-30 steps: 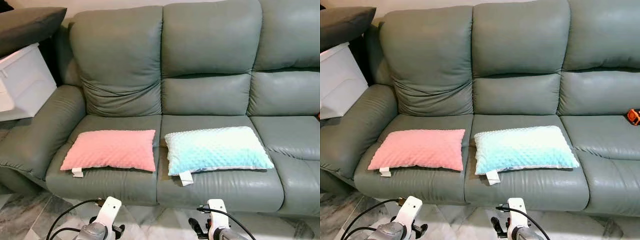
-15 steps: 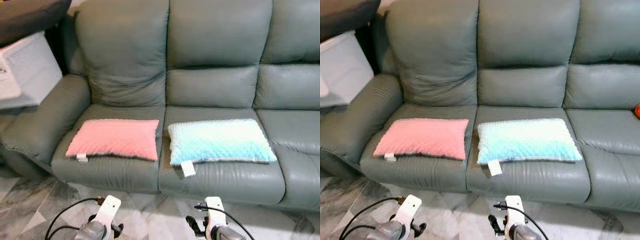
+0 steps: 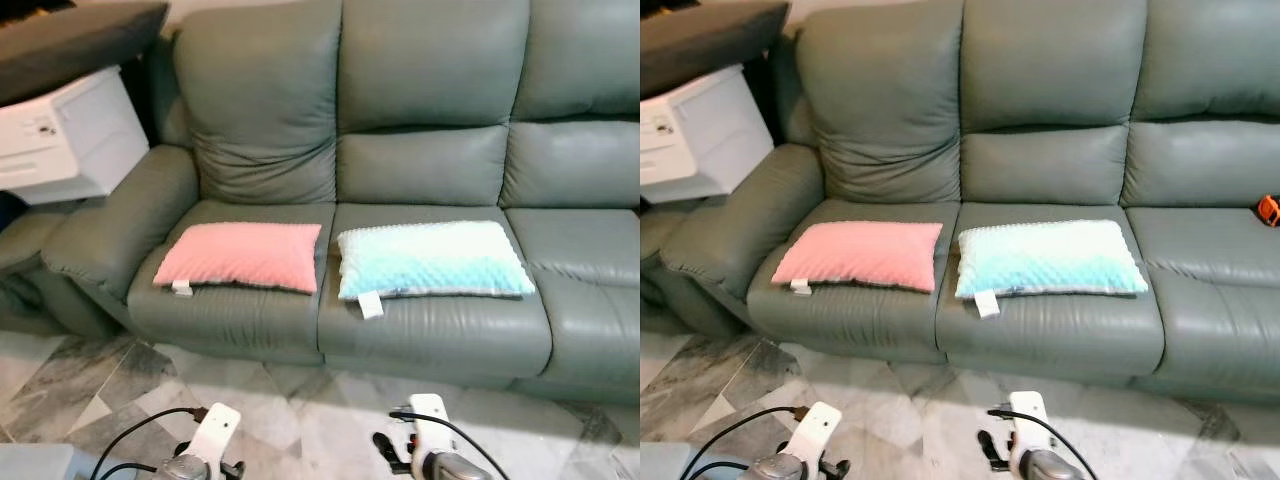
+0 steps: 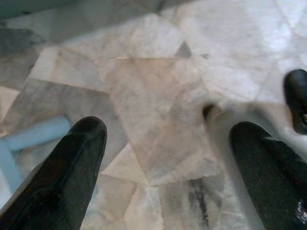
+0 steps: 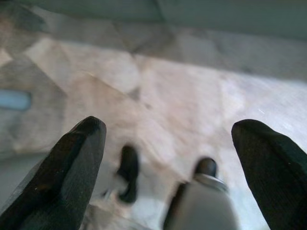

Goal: Move the pillow to the sofa

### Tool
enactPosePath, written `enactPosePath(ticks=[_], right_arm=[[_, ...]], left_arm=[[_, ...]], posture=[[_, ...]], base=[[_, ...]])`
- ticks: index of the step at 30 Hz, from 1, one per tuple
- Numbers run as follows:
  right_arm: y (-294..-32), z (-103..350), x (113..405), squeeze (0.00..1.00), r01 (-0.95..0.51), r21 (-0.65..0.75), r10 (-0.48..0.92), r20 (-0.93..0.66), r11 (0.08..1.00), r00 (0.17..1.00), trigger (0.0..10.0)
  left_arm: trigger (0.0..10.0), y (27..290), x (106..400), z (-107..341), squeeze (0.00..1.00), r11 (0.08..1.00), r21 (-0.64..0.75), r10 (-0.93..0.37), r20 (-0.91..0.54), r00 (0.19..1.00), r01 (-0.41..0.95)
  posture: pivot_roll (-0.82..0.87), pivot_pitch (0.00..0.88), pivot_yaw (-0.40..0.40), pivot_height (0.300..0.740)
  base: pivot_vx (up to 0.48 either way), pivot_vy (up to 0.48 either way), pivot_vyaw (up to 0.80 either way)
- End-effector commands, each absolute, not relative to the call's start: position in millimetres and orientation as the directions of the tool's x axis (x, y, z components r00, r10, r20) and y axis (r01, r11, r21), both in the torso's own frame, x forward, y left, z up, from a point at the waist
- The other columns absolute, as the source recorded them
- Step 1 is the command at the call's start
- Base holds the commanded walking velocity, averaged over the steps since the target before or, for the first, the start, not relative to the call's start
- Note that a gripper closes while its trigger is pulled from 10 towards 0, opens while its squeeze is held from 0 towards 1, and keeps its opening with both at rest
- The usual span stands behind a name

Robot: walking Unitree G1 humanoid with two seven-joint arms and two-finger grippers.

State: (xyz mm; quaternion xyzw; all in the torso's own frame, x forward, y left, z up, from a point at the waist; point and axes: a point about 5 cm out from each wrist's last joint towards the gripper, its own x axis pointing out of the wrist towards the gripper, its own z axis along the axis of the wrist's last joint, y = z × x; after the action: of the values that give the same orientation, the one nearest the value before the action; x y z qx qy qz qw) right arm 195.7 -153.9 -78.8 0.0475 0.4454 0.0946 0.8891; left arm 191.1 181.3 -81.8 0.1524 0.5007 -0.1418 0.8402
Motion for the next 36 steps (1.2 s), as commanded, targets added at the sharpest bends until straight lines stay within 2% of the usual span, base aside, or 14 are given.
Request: enactPosePath(ticks=[1,29,36], right_arm=[[-144.1,-80.2,193.6,0.0,-0.13,0.191,0.231,-0.785,0.973,0.575,10.0],[-142.6,-80.3,193.8,0.0,-0.146,0.191,0.24,-0.793,0.971,0.56,10.0],[-143.1,-80.6,193.5,0.0,-0.144,0.189,0.237,-0.796,0.971,0.557,10.0]], left_arm=[[10.0,190.0,196.6,-77.8,0.0,0.91,0.139,-0.068,-0.879,0.471,0.392],[10.0,190.1,196.7,-77.8,0.0,0.908,0.143,-0.067,-0.879,0.472,0.395],[10.0,189.8,196.3,-78.1,0.0,0.909,0.141,-0.066,-0.88,0.47,0.392]], posture=[[-0.21,0.0,0.121,0.74],[-0.2,0.0,0.117,0.74],[-0.2,0.0,0.116,0.74]], base=[[-0.33,0.0,0.0],[-0.341,0.0,0.0],[0.0,0.0,0.0]])
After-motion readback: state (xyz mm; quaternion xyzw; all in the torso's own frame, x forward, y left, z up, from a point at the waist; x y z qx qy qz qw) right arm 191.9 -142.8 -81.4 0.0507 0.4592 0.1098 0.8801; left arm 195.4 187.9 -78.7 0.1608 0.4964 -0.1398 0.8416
